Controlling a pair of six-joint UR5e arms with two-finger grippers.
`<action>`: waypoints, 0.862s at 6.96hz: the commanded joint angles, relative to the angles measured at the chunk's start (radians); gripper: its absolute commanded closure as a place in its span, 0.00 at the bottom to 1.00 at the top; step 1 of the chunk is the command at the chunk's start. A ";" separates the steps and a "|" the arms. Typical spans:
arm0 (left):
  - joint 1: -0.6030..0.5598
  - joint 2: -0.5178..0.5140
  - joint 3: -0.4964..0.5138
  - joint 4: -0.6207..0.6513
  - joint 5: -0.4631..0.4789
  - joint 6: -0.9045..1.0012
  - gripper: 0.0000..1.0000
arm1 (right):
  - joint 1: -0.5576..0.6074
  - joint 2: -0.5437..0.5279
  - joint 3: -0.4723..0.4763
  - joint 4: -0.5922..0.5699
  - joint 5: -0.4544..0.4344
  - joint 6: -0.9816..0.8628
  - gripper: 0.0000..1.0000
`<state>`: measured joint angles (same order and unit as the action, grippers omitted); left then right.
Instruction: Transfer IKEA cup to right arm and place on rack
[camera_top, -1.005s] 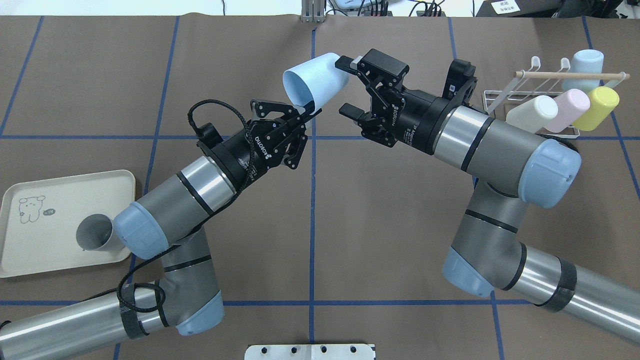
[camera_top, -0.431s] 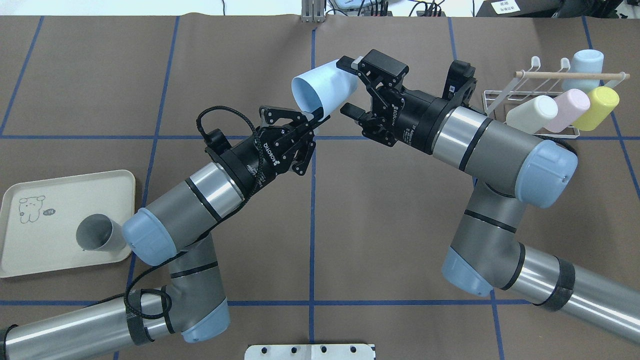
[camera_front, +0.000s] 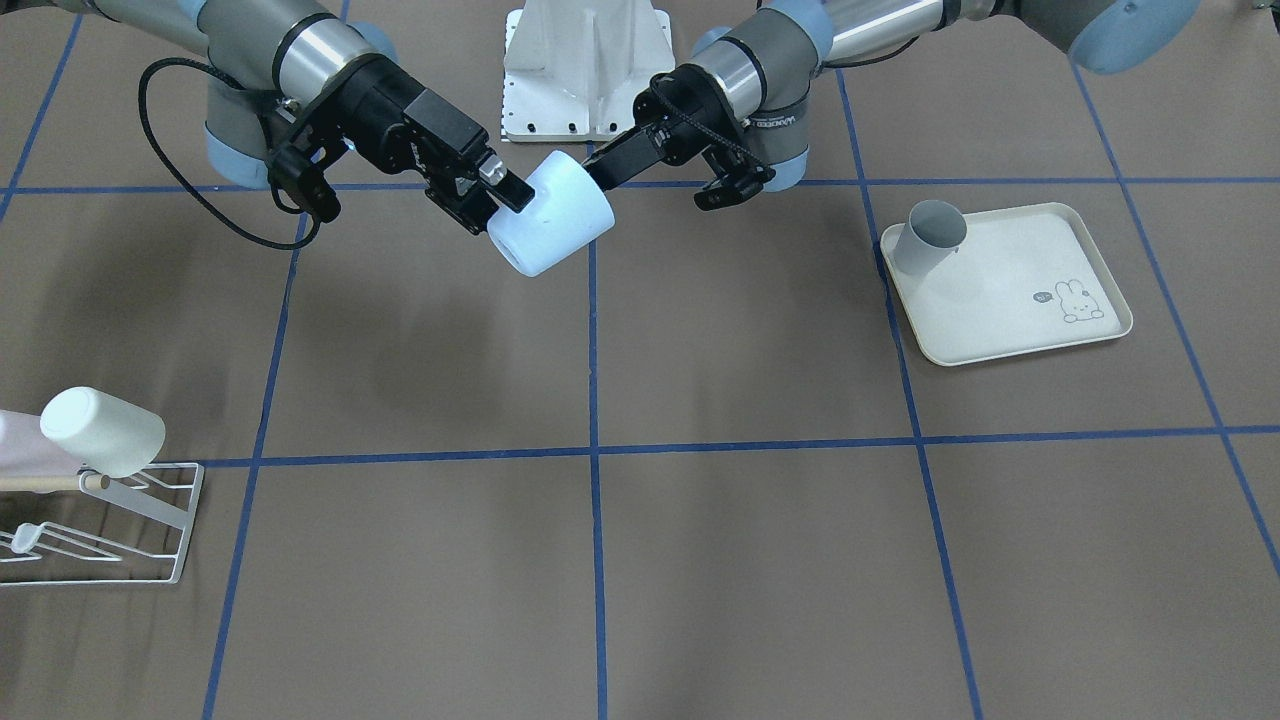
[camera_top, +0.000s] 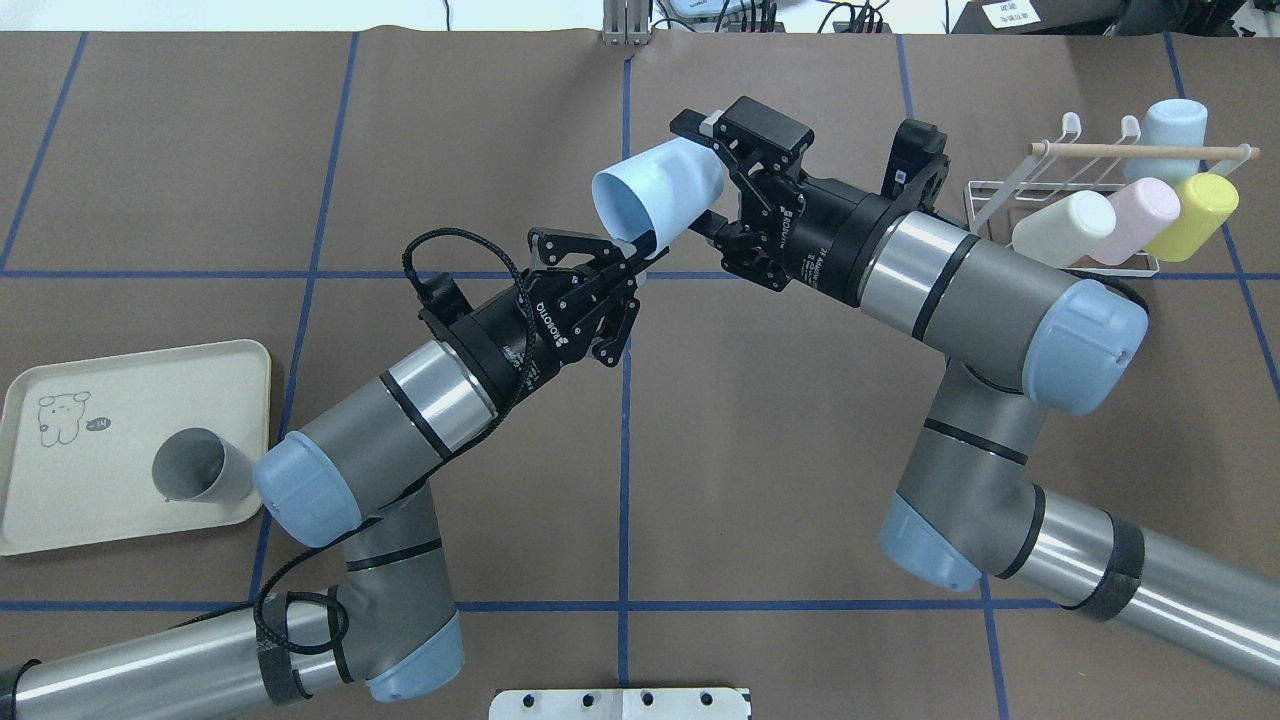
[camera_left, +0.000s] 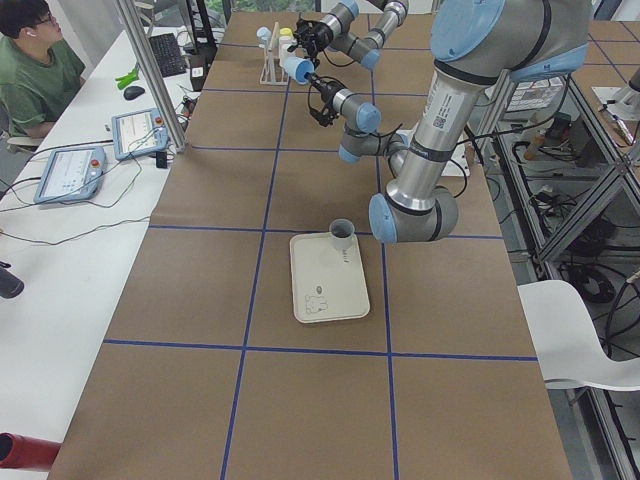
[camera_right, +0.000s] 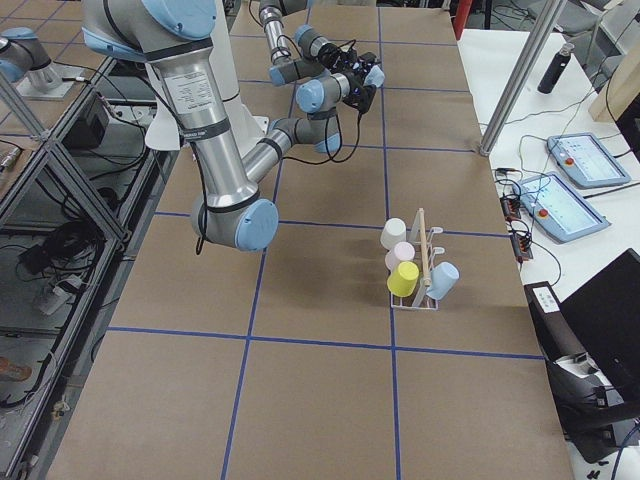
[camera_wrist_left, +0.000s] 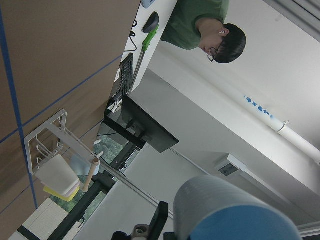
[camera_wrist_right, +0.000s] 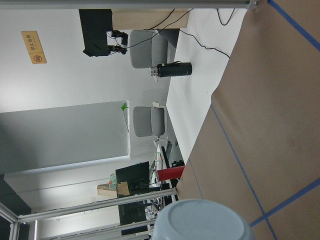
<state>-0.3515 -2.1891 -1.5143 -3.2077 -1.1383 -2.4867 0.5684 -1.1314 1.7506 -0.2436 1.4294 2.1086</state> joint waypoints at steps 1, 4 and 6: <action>0.006 -0.009 -0.001 0.000 0.002 0.002 1.00 | -0.002 0.004 -0.005 0.000 -0.010 0.001 0.00; 0.028 -0.014 -0.001 0.000 0.023 0.002 1.00 | -0.005 0.007 -0.008 0.000 -0.012 0.001 0.00; 0.031 -0.015 -0.001 -0.001 0.023 0.002 1.00 | -0.004 0.007 -0.011 0.000 -0.012 0.004 0.88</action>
<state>-0.3233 -2.2033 -1.5159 -3.2080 -1.1168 -2.4850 0.5634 -1.1248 1.7408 -0.2440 1.4175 2.1106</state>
